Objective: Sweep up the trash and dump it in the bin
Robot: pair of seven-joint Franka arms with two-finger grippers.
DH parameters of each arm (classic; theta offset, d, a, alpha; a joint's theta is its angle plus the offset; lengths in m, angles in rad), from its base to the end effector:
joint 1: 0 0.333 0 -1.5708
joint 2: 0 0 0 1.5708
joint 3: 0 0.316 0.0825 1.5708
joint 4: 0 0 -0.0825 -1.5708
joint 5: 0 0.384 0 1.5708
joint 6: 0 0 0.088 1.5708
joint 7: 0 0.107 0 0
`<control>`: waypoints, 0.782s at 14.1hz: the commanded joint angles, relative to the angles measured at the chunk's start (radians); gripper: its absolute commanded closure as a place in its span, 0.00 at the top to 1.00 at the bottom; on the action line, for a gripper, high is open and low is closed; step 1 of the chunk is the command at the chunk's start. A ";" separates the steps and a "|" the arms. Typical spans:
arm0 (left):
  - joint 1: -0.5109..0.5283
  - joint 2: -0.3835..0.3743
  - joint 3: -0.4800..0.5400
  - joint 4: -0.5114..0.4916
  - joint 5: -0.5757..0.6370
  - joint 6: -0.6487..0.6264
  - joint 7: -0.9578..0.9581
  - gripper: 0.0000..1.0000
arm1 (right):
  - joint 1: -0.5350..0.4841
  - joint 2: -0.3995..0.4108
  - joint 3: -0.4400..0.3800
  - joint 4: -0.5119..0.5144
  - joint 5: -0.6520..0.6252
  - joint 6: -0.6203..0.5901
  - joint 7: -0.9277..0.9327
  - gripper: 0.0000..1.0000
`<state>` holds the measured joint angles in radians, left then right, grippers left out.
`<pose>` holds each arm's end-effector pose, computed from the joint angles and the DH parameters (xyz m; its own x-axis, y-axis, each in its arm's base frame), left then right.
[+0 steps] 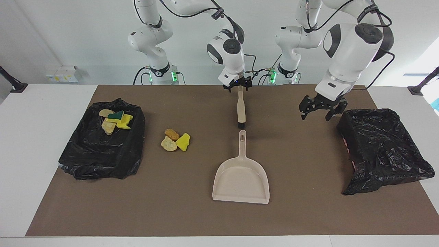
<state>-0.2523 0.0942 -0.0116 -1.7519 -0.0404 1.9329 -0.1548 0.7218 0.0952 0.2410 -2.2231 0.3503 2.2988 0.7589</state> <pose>0.5793 -0.1592 0.5159 0.9924 -0.0938 0.0792 -0.0981 -0.9938 0.0528 0.3010 0.4443 0.3331 0.9741 -0.0143 -0.2257 -0.0522 -0.9853 -0.1630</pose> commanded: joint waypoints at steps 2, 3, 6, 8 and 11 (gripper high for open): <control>-0.140 0.184 0.015 0.109 0.008 0.083 -0.183 1.00 | 0.005 -0.008 0.000 -0.010 0.030 0.017 0.027 0.00; -0.148 0.214 0.013 0.120 0.011 0.113 -0.209 1.00 | 0.004 -0.006 -0.002 -0.004 0.030 0.007 0.025 0.00; -0.215 0.249 0.015 0.118 0.036 0.178 -0.213 1.00 | -0.004 0.000 -0.006 0.029 0.026 -0.080 0.027 0.00; -0.249 0.268 0.015 0.118 0.059 0.188 -0.213 1.00 | -0.021 -0.038 -0.015 0.037 0.010 -0.169 0.028 0.00; -0.284 0.285 0.015 0.111 0.076 0.205 -0.215 1.00 | -0.117 -0.158 -0.014 0.025 -0.048 -0.359 -0.004 0.00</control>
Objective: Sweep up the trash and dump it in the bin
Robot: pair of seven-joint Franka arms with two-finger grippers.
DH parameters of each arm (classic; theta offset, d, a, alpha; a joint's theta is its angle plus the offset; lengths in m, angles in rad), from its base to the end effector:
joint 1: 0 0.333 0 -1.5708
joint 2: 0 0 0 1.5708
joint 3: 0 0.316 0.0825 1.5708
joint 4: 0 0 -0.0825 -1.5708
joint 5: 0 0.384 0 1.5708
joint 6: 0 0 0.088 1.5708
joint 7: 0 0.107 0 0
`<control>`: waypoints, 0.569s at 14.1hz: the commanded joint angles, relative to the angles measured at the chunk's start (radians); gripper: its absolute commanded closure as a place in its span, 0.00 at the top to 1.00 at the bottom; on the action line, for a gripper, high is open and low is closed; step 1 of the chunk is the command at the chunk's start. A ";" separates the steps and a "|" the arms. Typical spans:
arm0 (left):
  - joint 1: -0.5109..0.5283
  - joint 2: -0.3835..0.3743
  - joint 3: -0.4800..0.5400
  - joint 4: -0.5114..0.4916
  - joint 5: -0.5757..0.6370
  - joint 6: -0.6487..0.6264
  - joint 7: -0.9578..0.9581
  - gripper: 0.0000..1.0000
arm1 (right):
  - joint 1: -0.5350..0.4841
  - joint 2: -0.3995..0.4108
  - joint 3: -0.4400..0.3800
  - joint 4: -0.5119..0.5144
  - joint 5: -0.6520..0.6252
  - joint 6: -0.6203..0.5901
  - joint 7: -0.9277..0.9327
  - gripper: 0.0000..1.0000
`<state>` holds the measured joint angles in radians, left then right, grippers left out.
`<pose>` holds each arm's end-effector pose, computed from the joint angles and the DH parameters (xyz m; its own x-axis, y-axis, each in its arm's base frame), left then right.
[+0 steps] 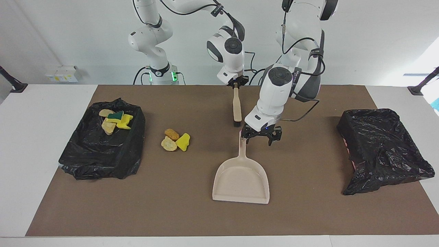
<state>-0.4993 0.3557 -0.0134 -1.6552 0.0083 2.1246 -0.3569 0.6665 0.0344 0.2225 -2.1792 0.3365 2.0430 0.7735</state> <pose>0.5841 -0.3273 0.4152 0.9820 -0.1551 0.1073 -0.1599 -0.9864 0.0370 0.3141 0.4155 0.3645 0.9440 -0.0501 -0.3261 -0.0739 -0.9954 -0.0612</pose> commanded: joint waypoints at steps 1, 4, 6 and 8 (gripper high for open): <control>-0.047 0.029 0.017 0.014 0.029 0.021 -0.014 1.00 | -0.105 -0.135 0.005 -0.024 -0.057 -0.165 -0.040 0.00; -0.091 0.073 0.017 0.014 0.042 0.024 -0.063 1.00 | -0.224 -0.211 0.006 -0.025 -0.207 -0.314 -0.085 0.00; -0.113 0.112 0.017 0.020 0.073 0.066 -0.132 1.00 | -0.277 -0.209 0.006 -0.027 -0.295 -0.327 -0.106 0.00; -0.127 0.117 0.017 0.018 0.078 0.067 -0.180 1.00 | -0.349 -0.195 0.008 -0.027 -0.385 -0.307 -0.190 0.00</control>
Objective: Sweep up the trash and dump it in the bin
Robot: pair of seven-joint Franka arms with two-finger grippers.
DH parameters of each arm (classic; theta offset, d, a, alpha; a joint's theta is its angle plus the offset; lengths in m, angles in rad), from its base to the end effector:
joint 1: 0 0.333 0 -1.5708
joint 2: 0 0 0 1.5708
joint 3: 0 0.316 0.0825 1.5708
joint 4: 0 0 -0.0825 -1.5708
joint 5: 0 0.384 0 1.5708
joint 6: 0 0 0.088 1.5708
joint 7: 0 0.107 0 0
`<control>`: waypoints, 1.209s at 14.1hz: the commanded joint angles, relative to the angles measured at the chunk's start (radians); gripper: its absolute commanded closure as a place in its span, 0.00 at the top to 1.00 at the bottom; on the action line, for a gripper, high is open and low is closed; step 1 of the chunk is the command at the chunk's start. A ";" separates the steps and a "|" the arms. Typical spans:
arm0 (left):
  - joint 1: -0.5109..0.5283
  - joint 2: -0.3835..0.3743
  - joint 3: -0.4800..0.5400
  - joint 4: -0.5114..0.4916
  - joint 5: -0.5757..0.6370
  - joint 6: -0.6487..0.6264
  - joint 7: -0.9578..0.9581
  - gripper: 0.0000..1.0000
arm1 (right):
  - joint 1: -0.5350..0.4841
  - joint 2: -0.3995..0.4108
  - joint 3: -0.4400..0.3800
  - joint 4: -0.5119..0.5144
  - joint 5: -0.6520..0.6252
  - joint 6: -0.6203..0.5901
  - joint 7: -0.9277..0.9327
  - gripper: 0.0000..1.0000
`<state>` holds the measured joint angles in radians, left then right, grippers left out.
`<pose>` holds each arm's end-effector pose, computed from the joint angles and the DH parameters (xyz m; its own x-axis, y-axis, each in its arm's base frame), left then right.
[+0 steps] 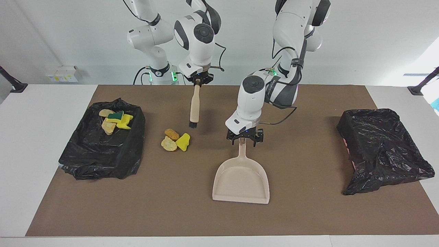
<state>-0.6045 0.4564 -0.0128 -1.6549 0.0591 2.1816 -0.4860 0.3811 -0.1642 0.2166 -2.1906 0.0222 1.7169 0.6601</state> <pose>0.5567 -0.3912 0.3530 0.9835 -0.1610 0.0826 -0.1610 -0.9869 -0.0073 0.3799 0.2638 0.4328 0.9672 -0.0992 -0.2339 -0.0518 -0.9783 0.2008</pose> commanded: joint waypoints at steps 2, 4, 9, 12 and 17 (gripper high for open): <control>-0.021 0.018 0.016 0.021 0.025 0.007 -0.085 1.00 | -0.144 0.014 0.017 -0.027 -0.201 0.036 -0.216 0.00; -0.023 0.019 0.017 0.026 0.027 -0.003 -0.106 0.91 | -0.204 0.014 0.015 -0.057 -0.238 0.090 -0.299 0.00; -0.023 0.018 0.017 0.043 0.027 -0.017 -0.111 0.78 | -0.324 0.023 0.018 -0.146 -0.258 0.202 -0.389 0.00; -0.021 0.016 0.017 0.043 0.028 -0.028 -0.138 0.23 | -0.323 0.063 0.020 -0.152 -0.237 0.205 -0.378 0.00; 0.057 0.015 0.020 0.110 0.018 -0.126 -0.063 0.00 | -0.315 0.077 0.021 -0.150 -0.020 0.240 -0.384 0.00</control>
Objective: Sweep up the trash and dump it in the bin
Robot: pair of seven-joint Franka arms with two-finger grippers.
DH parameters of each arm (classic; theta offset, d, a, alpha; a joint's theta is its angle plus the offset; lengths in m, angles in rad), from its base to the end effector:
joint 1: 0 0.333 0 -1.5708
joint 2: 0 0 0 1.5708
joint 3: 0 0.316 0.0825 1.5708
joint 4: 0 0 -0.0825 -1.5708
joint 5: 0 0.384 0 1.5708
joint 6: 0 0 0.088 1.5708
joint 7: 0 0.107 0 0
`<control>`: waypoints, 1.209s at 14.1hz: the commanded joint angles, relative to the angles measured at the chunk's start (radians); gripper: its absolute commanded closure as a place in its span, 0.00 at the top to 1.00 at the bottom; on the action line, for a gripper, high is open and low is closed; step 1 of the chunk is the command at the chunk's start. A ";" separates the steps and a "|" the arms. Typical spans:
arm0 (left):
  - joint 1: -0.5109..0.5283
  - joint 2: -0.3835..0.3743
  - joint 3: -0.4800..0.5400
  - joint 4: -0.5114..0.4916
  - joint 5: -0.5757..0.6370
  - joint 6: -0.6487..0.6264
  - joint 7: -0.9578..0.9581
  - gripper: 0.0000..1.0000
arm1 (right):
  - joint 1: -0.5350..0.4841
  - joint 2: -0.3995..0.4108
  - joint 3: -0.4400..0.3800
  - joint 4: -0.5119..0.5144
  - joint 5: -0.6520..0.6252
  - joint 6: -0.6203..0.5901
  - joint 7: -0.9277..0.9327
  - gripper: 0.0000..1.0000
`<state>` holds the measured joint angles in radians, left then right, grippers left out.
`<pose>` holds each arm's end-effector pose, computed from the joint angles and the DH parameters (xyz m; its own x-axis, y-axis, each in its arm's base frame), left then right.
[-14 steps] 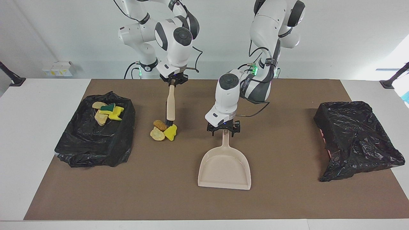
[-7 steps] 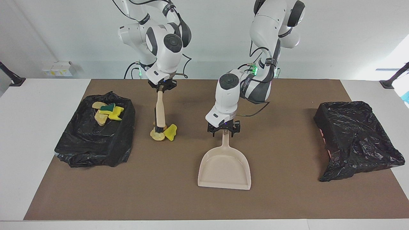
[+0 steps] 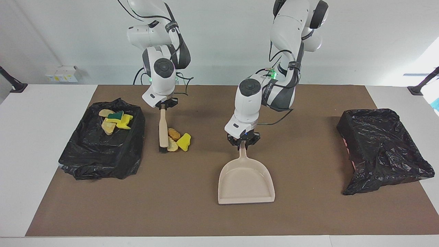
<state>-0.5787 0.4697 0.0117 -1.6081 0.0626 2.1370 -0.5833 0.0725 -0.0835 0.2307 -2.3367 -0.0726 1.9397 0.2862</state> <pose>0.5800 -0.3673 0.3616 0.9965 -0.0178 0.0815 -0.0164 -0.9997 -0.0181 0.4374 0.1316 0.3469 0.9603 0.0254 -0.2778 0.0723 -0.9844 0.1601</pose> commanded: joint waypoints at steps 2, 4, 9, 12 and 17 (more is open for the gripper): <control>0.065 0.000 -0.006 0.079 0.013 -0.138 0.126 0.00 | 0.010 0.007 0.007 0.010 0.178 0.018 0.001 0.00; 0.117 0.001 -0.009 0.138 0.002 -0.242 0.241 0.00 | 0.052 0.018 0.007 0.057 0.194 -0.001 0.097 0.00; 0.219 0.000 -0.007 0.174 -0.027 -0.310 0.445 0.00 | 0.046 -0.091 0.001 0.108 0.056 -0.187 0.122 0.00; 0.252 -0.003 -0.006 0.174 -0.026 -0.315 0.525 0.00 | 0.041 -0.157 0.002 0.028 -0.021 -0.220 0.113 0.00; 0.273 -0.016 -0.001 0.165 -0.026 -0.296 0.636 0.00 | 0.016 -0.157 0.004 -0.044 -0.021 -0.167 0.050 0.00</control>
<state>-0.3126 0.4686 0.0136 -1.4518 0.0505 1.8481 -0.0203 0.0998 -0.2254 0.2248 -2.3325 -0.0749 1.7212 0.3626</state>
